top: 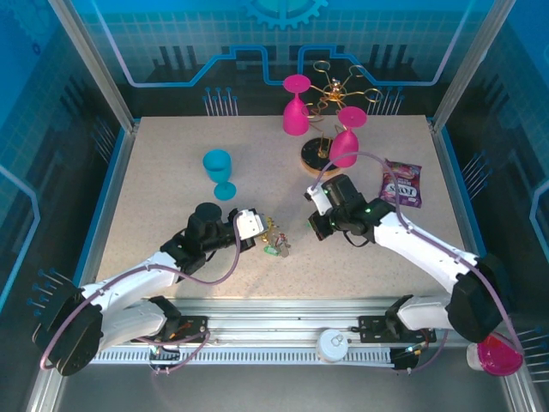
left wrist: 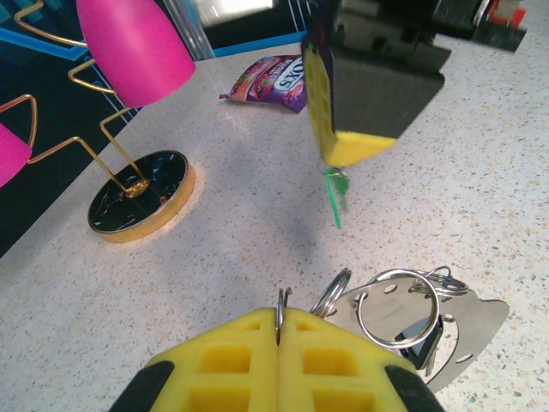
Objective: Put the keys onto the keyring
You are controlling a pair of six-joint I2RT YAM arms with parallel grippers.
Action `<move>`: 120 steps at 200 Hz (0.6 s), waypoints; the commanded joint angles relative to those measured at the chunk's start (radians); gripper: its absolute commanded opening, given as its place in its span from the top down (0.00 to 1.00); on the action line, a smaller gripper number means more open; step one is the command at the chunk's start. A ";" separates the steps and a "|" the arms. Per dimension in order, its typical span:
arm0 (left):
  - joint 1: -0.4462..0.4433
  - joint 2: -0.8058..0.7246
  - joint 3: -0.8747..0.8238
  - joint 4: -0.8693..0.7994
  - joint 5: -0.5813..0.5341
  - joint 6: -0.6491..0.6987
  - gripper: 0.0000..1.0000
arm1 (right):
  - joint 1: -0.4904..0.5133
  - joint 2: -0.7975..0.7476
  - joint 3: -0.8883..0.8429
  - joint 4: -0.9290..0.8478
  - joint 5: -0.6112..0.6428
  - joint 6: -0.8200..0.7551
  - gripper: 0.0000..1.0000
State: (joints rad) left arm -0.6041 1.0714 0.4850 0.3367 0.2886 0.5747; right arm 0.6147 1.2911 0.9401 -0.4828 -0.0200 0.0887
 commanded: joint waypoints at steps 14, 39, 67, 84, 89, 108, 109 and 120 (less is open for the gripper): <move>-0.012 -0.015 0.005 0.007 0.036 -0.019 1.00 | -0.005 -0.049 -0.049 0.157 -0.235 -0.264 1.00; -0.016 -0.016 -0.006 0.018 0.034 -0.015 1.00 | -0.004 -0.077 -0.078 0.210 -0.331 -0.379 1.00; -0.019 -0.009 -0.009 0.033 0.036 -0.010 1.00 | -0.002 -0.067 -0.066 0.202 -0.403 -0.464 1.00; -0.020 -0.006 -0.010 0.033 0.041 -0.006 1.00 | 0.000 -0.046 -0.033 0.179 -0.430 -0.505 1.00; -0.020 -0.004 -0.011 0.033 0.044 -0.006 1.00 | 0.000 -0.040 -0.029 0.177 -0.436 -0.510 1.00; -0.020 0.000 -0.007 0.031 0.056 -0.001 1.00 | 0.003 -0.021 -0.019 0.177 -0.460 -0.522 1.00; -0.020 0.001 -0.007 0.031 0.057 -0.001 1.00 | 0.003 -0.020 -0.019 0.176 -0.462 -0.523 1.00; -0.019 0.004 -0.004 0.024 0.063 0.003 1.00 | 0.008 -0.013 -0.016 0.180 -0.471 -0.524 1.00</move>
State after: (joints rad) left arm -0.6159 1.0725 0.4850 0.3336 0.3050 0.5747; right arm 0.6144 1.2556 0.8871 -0.3130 -0.4187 -0.3794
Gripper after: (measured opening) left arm 0.052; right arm 0.056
